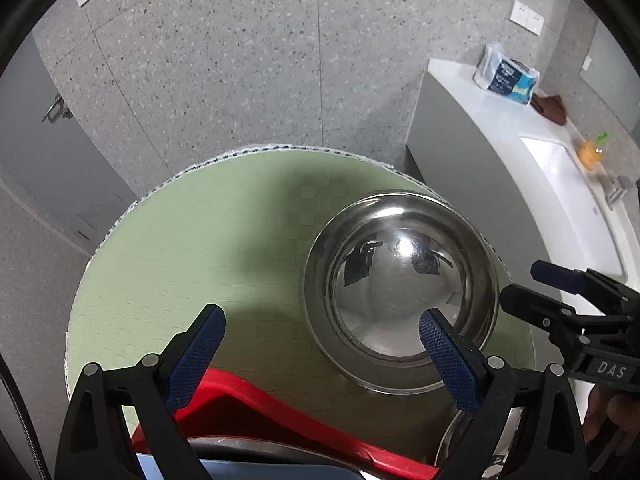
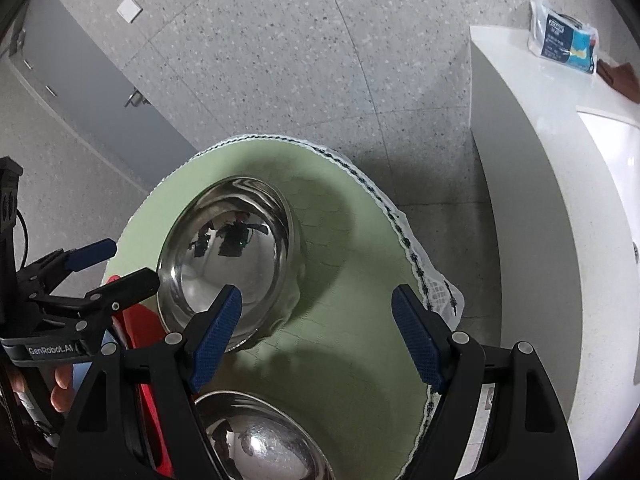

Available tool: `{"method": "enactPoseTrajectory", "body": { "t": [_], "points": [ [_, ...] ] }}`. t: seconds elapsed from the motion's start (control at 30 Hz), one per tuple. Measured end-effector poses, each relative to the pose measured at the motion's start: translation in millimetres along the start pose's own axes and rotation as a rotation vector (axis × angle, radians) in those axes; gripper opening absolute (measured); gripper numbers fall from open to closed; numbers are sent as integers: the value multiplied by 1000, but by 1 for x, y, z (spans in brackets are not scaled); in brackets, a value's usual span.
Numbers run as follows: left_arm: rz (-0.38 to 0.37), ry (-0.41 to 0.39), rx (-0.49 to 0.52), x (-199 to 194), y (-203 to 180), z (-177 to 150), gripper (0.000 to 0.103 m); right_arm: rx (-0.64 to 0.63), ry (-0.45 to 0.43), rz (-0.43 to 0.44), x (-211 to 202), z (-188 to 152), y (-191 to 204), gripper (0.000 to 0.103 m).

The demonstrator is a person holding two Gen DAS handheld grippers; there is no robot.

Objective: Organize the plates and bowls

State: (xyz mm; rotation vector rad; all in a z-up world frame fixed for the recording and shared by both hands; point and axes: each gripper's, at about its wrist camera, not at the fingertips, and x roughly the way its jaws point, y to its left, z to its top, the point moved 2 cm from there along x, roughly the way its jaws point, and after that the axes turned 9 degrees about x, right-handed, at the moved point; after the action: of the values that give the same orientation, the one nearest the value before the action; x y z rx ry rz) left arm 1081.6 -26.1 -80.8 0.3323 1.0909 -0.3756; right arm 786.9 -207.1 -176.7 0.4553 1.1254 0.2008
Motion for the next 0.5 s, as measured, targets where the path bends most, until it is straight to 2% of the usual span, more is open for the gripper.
{"method": "enactPoseTrajectory", "body": {
  "t": [0.07,0.17,0.23,0.37,0.5],
  "points": [
    [23,1,-10,-2,-2,-2,93,6,-5,2,-2,-1,0,79],
    [-15,-23,22,-16,-12,-13,91,6,-12,19,-14,-5,2,79],
    [-38,-44,90,-27,-26,-23,91,-3,-26,18,-28,-15,1,79],
    [-58,-38,228,-35,-57,-43,91,-15,-16,0,-47,-42,-6,79],
    [-58,-12,307,-29,-77,-56,91,11,11,-6,-54,-70,-17,79]
  ]
}}
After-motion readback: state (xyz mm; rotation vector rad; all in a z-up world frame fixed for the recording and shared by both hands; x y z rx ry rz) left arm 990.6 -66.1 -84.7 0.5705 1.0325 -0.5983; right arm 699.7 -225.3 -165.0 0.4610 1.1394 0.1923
